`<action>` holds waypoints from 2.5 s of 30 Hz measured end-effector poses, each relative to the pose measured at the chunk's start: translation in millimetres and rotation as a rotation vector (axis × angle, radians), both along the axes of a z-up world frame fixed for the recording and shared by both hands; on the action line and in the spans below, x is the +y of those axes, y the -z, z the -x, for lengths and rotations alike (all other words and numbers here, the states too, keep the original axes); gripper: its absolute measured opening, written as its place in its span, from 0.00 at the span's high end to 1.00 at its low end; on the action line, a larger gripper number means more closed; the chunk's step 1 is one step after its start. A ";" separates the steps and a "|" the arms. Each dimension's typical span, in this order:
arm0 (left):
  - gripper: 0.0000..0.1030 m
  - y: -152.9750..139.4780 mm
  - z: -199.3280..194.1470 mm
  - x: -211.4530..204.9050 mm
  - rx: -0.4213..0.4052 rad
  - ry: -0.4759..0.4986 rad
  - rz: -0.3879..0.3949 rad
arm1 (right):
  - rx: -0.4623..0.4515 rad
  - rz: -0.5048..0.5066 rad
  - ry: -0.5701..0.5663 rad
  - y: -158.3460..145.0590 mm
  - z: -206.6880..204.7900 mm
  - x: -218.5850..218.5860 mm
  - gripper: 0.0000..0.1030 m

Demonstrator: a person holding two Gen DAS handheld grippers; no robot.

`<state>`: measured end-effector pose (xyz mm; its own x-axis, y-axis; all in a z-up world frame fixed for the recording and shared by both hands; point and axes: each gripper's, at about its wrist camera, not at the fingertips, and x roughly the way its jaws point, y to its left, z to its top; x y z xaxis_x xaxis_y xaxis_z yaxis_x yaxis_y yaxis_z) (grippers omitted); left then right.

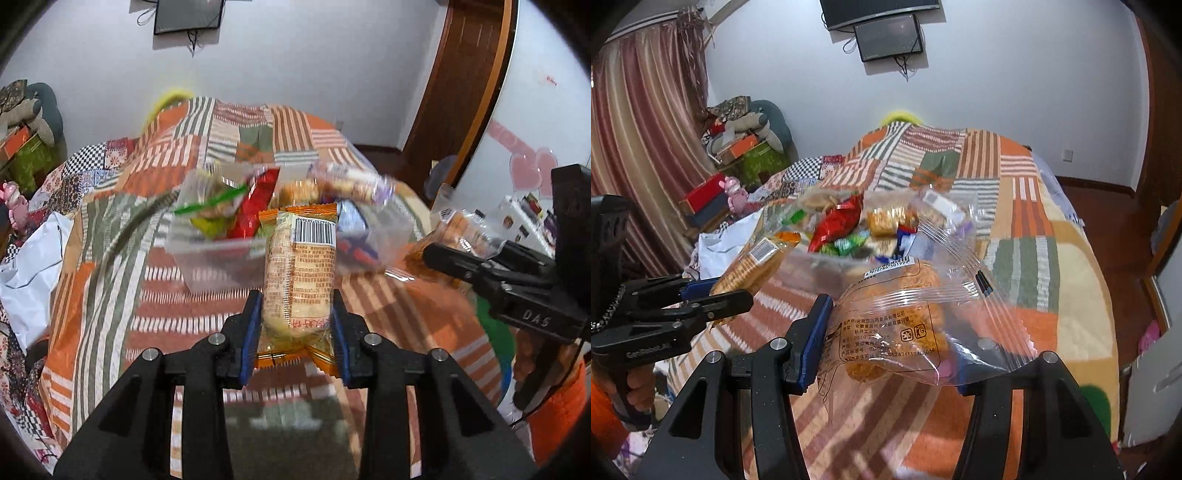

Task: Organize snacks

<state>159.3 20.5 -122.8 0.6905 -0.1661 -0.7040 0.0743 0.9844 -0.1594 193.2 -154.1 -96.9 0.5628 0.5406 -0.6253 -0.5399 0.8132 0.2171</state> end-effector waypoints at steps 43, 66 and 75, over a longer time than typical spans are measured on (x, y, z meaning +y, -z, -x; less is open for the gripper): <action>0.52 26.4 -116.0 2.6 0.063 0.044 0.039 | 0.071 0.125 -0.071 23.5 -65.3 33.5 0.39; 0.36 -96.5 6.5 15.6 -0.300 -0.073 0.011 | -0.224 -0.026 0.034 -85.7 11.6 -4.3 0.24; 0.03 -140.6 70.1 6.0 -0.481 -0.121 -0.036 | -0.327 -0.125 0.042 -121.7 63.5 -13.2 0.13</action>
<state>89.2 26.5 17.9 0.9512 -0.0463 -0.3052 0.0162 0.9948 -0.1005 129.7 -167.3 24.8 0.7455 0.5736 -0.3394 -0.5640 0.8143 0.1374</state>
